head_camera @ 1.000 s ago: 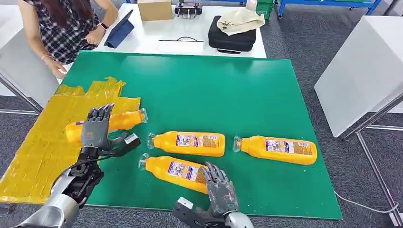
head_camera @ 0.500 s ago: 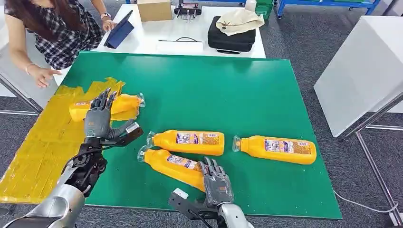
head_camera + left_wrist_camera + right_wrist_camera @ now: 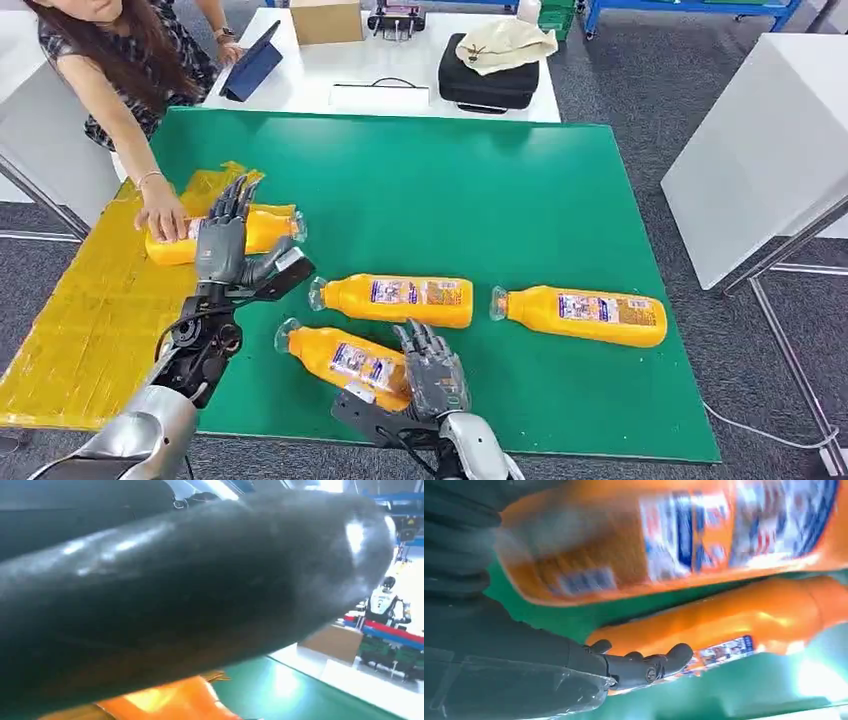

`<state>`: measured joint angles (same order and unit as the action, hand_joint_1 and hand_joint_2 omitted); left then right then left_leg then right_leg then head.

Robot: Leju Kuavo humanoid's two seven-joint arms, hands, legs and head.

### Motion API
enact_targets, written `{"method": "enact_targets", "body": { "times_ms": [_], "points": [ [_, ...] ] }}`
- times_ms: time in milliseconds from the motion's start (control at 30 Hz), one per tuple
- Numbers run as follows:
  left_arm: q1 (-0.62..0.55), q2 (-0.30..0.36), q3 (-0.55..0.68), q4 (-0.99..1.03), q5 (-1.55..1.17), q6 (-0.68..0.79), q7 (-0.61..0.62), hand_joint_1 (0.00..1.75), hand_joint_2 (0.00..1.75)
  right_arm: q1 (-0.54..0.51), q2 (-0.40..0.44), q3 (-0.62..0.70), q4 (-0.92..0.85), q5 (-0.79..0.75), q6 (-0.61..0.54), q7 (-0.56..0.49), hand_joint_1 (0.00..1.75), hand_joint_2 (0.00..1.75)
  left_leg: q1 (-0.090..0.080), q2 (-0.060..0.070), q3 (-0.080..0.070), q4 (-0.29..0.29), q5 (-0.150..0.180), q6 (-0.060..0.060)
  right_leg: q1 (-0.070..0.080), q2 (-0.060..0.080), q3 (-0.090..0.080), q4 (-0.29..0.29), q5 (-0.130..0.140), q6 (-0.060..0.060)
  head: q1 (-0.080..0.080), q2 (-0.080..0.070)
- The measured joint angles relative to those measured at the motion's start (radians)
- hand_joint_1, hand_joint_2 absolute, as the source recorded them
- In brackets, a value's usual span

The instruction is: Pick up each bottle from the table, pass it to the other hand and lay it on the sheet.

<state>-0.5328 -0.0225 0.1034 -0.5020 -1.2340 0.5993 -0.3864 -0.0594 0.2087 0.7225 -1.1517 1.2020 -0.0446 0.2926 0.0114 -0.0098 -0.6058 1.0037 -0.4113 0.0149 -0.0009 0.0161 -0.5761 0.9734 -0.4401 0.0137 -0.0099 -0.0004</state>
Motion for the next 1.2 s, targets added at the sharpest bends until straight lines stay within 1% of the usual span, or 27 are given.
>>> {"method": "enact_targets", "body": {
  "times_ms": [100, 200, 433, 467, 667, 700, 733, 767, 833, 1000, 1200],
  "points": [
    [0.004, -0.001, 0.0, -0.009, 0.029, 0.003, 0.0, 0.0, 0.0, 0.0, 0.003, 0.002, 0.002, -0.006, -0.008, -0.009, 0.0, 0.0, 0.0, 0.0, 0.0, 0.0, 0.0, 0.0, 0.0, 0.0, 0.0, 0.0, 0.0, 0.0, 0.0, 0.0],
    [0.021, 0.001, 0.0, -0.025, 0.058, 0.009, -0.001, 0.0, 0.0, 0.011, -0.009, 0.014, -0.043, 0.0, -0.019, -0.01, 0.0, 0.0, 0.0, 0.0, 0.0, 0.0, 0.0, 0.0, 0.0, 0.0, 0.0, 0.0, 0.0, 0.0, 0.0, 0.0],
    [0.023, 0.001, 0.0, -0.026, 0.06, 0.009, -0.001, 0.0, 0.0, 0.011, -0.01, 0.015, -0.045, 0.0, -0.019, -0.01, 0.0, 0.0, 0.0, 0.0, 0.0, 0.0, 0.0, 0.0, 0.0, 0.0, 0.0, 0.0, 0.0, 0.0, 0.0, 0.0],
    [0.023, 0.002, 0.0, -0.026, 0.061, 0.01, -0.001, 0.0, 0.0, 0.011, -0.01, 0.015, -0.047, 0.0, -0.019, -0.01, 0.0, 1.75, 0.0, 0.0, 0.0, 0.0, 0.0, 0.0, 0.0, 0.0, 0.0, 0.0, 0.0, 0.0, 0.0, 0.0],
    [0.042, 0.006, 0.0, -0.043, 0.072, 0.014, 0.0, 0.0, 0.0, 0.013, -0.02, 0.024, -0.097, 0.018, -0.033, -0.016, 0.0, 1.75, 0.0, 0.0, -0.001, 0.0, 0.0, 0.0, 0.0, 0.0, -0.001, 0.0, 0.0, 0.0, 0.0, 0.0],
    [0.068, 0.012, 0.0, -0.071, 0.115, 0.016, -0.016, 0.0, 0.0, 0.017, -0.05, 0.039, -0.205, 0.024, -0.056, -0.039, 0.0, 1.75, 0.0, 0.001, -0.001, 0.0, 0.0, 0.0, 0.0, 0.0, -0.001, 0.0, 0.0, 0.0, 0.0, 0.0],
    [0.08, 0.014, 0.007, -0.102, 0.186, 0.029, -0.069, 0.0, 0.0, 0.035, -0.078, 0.057, -0.273, 0.011, -0.004, -0.038, 0.0, 1.75, 0.0, 0.0, -0.001, 0.0, 0.0, 0.0, 0.0, 0.0, -0.001, 0.0, 0.0, 0.0, 0.0, 0.0],
    [0.086, 0.012, 0.016, -0.139, 0.25, 0.029, -0.109, 0.0, 0.0, 0.03, -0.079, 0.064, -0.25, 0.002, 0.02, -0.03, 0.0, 1.75, 0.0, 0.0, -0.001, 0.0, 0.0, 0.0, 0.0, 0.0, -0.001, 0.0, 0.0, 0.0, 0.0, 0.0],
    [0.094, 0.008, 0.02, -0.173, 0.297, 0.025, -0.133, 0.0, 0.0, 0.022, -0.074, 0.067, -0.192, -0.004, 0.033, -0.019, 0.0, 1.75, 0.0, 0.0, -0.001, 0.0, 0.0, 0.0, 0.0, 0.0, -0.001, 0.0, 0.0, 0.0, 0.0, 0.0],
    [0.1, 0.005, 0.024, -0.211, 0.325, 0.014, -0.146, 0.0, 0.0, 0.007, -0.061, 0.067, -0.103, -0.008, 0.034, -0.014, 0.0, 1.75, 0.0, 0.0, -0.001, 0.0, 0.0, 0.0, 0.0, 0.0, -0.001, 0.0, 0.0, 0.0, 0.0, 0.0],
    [0.102, 0.001, 0.024, -0.226, 0.335, 0.008, -0.158, 0.0, 0.0, -0.004, -0.051, 0.065, -0.047, -0.013, 0.053, 0.004, 0.0, 1.75, 0.0, 0.0, -0.001, 0.0, 0.0, 0.0, 0.0, 0.0, -0.002, 0.0, 0.0, 0.0, 0.0, 0.0]
  ]
}}
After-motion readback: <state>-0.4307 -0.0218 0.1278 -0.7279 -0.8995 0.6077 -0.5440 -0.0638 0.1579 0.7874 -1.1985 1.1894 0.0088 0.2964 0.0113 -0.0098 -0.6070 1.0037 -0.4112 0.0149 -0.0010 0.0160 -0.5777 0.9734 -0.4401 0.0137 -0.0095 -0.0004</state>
